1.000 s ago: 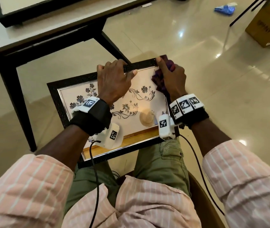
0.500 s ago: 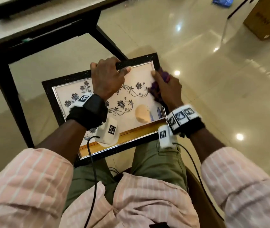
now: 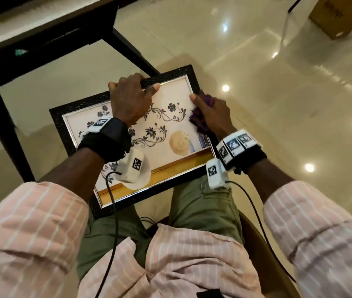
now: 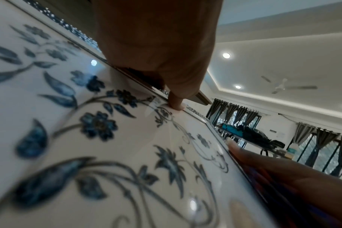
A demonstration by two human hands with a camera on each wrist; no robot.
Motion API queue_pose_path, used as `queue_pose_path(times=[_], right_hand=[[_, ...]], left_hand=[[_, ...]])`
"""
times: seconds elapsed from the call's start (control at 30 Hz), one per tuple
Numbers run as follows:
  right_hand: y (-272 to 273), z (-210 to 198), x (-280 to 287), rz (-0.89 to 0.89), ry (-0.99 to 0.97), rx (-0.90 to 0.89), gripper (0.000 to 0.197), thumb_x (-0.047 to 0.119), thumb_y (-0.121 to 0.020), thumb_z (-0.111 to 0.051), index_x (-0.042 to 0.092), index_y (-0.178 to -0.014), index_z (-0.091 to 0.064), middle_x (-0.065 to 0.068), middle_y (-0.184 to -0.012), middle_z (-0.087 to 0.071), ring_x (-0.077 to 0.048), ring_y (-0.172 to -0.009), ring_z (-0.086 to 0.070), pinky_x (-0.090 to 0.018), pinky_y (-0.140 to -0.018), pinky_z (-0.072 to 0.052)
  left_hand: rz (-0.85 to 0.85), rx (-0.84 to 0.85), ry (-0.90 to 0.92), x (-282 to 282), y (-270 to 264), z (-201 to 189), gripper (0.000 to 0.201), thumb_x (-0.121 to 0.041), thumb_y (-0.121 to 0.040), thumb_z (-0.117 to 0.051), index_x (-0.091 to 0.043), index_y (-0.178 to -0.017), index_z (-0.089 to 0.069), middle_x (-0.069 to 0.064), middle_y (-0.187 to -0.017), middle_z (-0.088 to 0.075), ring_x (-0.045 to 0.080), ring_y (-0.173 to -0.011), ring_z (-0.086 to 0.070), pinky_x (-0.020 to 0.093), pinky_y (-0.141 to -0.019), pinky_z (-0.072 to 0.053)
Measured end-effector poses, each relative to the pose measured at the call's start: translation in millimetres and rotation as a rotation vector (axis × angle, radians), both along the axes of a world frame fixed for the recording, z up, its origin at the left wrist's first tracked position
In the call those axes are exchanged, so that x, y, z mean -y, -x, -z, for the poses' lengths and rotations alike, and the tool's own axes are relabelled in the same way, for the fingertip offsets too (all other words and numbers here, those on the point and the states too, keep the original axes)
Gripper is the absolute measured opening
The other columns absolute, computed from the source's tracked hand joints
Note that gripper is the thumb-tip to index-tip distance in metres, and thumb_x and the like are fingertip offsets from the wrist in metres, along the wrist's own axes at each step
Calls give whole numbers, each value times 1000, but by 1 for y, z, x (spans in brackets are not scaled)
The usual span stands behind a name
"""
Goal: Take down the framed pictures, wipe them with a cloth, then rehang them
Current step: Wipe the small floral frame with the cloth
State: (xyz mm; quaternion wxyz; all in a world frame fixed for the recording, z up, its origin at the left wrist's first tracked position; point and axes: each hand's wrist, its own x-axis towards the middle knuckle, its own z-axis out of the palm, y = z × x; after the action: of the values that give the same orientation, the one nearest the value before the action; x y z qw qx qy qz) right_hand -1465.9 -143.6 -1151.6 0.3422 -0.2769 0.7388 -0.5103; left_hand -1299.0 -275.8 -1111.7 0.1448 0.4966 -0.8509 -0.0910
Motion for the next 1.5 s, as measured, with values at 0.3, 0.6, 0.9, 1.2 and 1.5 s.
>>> queue_pose_path(times=[0.3, 0.6, 0.9, 1.2, 1.5], right_hand=[[7, 10, -21, -61, -84, 207, 41, 49, -70, -82, 13, -64, -64, -7, -60, -65, -25, -59, -67, -54, -71, -60], [2, -2, -20, -125, -135, 385, 34, 23, -86, -75, 7, -64, -55, -3, -46, -51, -15, -41, -56, -23, -43, -48], [14, -6, -9, -36, -149, 357, 36, 26, -75, -84, -2, -81, -62, -6, -52, -60, -19, -52, -66, -31, -58, -58], [3, 14, -78, 31, -193, 424, 33, 25, -82, -78, -6, -89, -67, -22, -78, -60, -24, -50, -61, -33, -46, -54], [9, 11, -62, 84, -219, 477, 29, 18, -83, -77, -2, -74, -58, -5, -47, -58, -14, -37, -57, -25, -39, -46]], left_hand=[[1, 28, -170, 17, 1, 26, 52, -56, -96, -44, -13, -122, -58, 11, -116, -66, 30, -113, -55, 41, -100, -26], [-107, -59, -311, 34, -13, 31, 44, -54, -95, -48, -18, -117, -62, 11, -112, -67, 31, -115, -53, 37, -102, -27], [-109, -81, -455, 34, 3, 49, 46, -66, -86, -52, -23, -98, -63, 12, -99, -68, 36, -102, -61, 46, -97, -46], [-165, -20, -516, 42, -8, 63, 60, -70, -85, -50, -19, -109, -68, 16, -112, -67, 40, -107, -59, 47, -101, -44], [-208, 121, -441, 39, -25, 68, 77, -72, -85, -47, -21, -142, -41, 10, -148, -42, 33, -138, -35, 50, -114, -21]])
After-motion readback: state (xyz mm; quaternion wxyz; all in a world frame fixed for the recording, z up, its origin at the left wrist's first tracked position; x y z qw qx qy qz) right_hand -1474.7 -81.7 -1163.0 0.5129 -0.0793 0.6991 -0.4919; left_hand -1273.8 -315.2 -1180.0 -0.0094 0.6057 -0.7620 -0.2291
